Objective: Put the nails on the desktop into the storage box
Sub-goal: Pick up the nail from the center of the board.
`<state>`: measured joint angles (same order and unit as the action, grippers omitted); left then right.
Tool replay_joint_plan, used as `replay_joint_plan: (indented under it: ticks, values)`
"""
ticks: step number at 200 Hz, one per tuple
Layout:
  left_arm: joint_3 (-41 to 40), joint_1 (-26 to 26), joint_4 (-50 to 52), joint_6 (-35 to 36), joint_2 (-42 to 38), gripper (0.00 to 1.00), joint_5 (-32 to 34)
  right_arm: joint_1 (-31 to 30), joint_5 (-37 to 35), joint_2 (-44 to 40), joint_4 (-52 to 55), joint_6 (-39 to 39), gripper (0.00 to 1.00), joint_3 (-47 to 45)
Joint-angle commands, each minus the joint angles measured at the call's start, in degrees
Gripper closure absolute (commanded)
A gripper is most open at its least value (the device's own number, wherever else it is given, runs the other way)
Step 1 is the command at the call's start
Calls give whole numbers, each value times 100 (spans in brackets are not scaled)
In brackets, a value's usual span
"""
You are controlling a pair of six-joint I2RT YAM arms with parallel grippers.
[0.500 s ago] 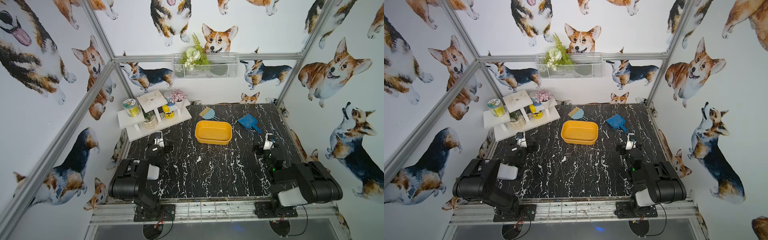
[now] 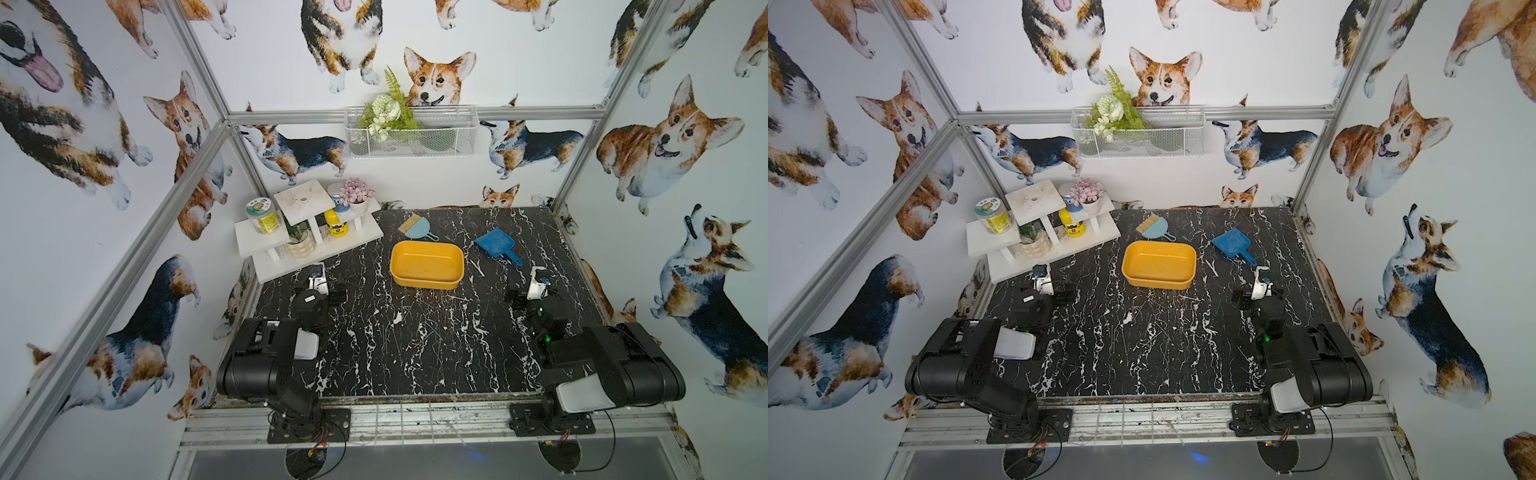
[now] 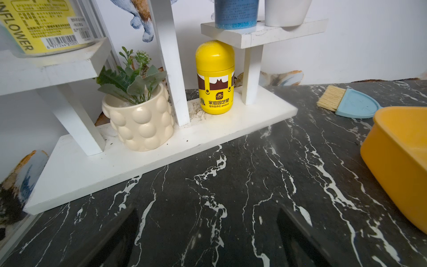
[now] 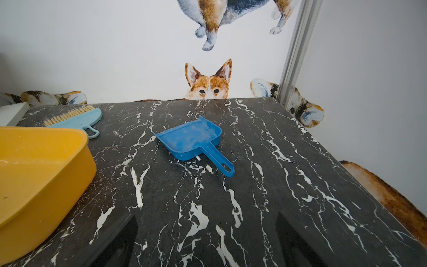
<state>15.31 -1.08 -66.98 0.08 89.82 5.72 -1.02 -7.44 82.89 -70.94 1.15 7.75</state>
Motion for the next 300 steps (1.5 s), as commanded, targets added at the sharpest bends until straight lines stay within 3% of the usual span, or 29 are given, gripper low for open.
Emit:
replay_joint_plan:
  ticks: [1, 45, 74, 97, 109, 127, 138, 153, 176, 207, 270, 300]
  values:
    - [7, 13, -169, -43, 0, 0, -9, 11, -8, 8, -201, 87, 0, 25]
    - [10, 12, 14, -68, -214, 0, 143, 13, -178, -84, -221, 119, 0, 23]
    - [428, -177, 1693, -200, -1422, 0, 840, -116, -737, -1624, 1581, 355, 0, 304]
    - [1102, -240, 3680, -1215, -2501, 0, 1193, -130, -1007, -2732, 3380, 1224, 0, 812]
    - [1435, -237, 4653, -1967, -2993, 0, 1304, -131, -879, -3141, 3779, 1517, 0, 908]
    - [1781, -238, 5555, -2651, -3621, 0, 796, -85, -1472, -3820, 4909, 3166, 0, 1092]
    - [1920, -251, 5936, -2913, -3946, 0, 250, 37, -943, -4223, 5462, 3405, 0, 1323]
    - [2145, -369, 6642, -3293, -4335, 0, -29, 24, -237, -4490, 6145, 3532, 9, 1721]
    - [2388, -722, 7700, -3482, -4957, 0, -145, -253, 1082, -4386, 7123, 3428, 20, 2370]
    - [2426, -1267, 9040, -4019, -5573, 0, 166, -1168, 1283, -3650, 8378, 3457, 46, 2932]
    - [2059, -1845, 9733, -4350, -5626, 0, 104, -3869, 65, -2883, 8855, 3392, 50, 2947]
    - [2130, -2486, 9679, -4323, -5046, 3, 572, -4302, 251, -2072, 9198, 3594, 56, 3120]
